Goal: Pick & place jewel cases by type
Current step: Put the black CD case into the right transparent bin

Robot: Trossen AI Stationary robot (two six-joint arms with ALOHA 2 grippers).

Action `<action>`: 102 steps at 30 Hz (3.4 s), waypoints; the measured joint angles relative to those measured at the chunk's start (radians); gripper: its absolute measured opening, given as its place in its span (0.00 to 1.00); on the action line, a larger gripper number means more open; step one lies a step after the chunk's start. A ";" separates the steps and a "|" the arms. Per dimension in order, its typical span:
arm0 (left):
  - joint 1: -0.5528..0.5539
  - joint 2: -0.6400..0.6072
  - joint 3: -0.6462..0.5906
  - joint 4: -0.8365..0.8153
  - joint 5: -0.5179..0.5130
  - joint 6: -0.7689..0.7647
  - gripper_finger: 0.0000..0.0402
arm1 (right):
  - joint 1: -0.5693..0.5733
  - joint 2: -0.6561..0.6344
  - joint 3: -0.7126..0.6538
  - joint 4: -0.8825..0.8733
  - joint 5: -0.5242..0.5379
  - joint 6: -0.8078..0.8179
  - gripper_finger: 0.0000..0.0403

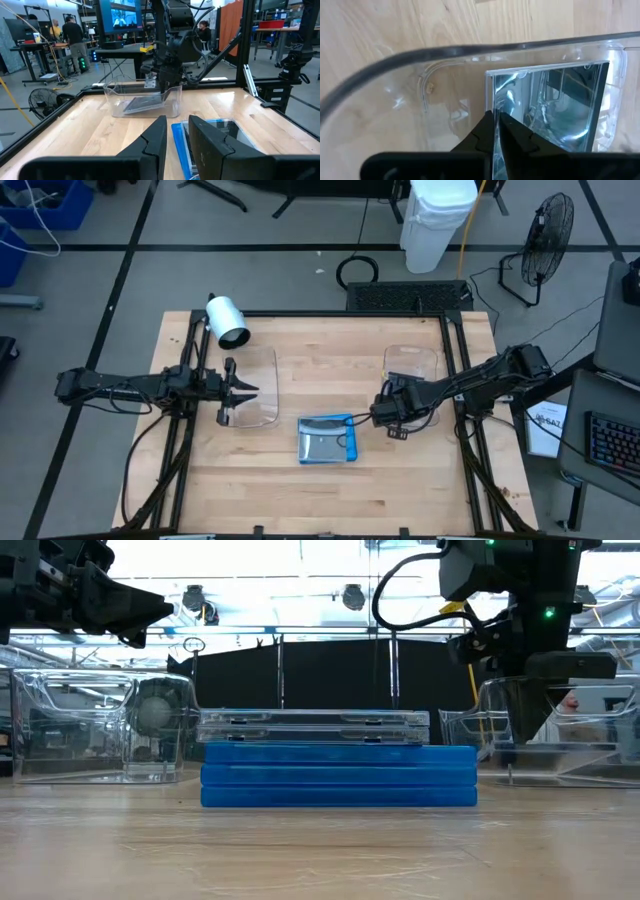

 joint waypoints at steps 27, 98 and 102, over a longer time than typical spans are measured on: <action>0.000 0.000 0.000 0.000 0.000 0.000 0.22 | -0.001 0.000 0.011 0.008 -0.053 0.001 0.28; 0.000 0.001 0.000 -0.001 0.000 0.000 0.22 | 0.229 0.268 -0.031 1.259 -0.130 -0.804 0.00; 0.000 0.001 0.000 -0.001 -0.003 0.000 0.22 | 0.227 0.268 -0.031 1.245 -0.126 -0.802 0.00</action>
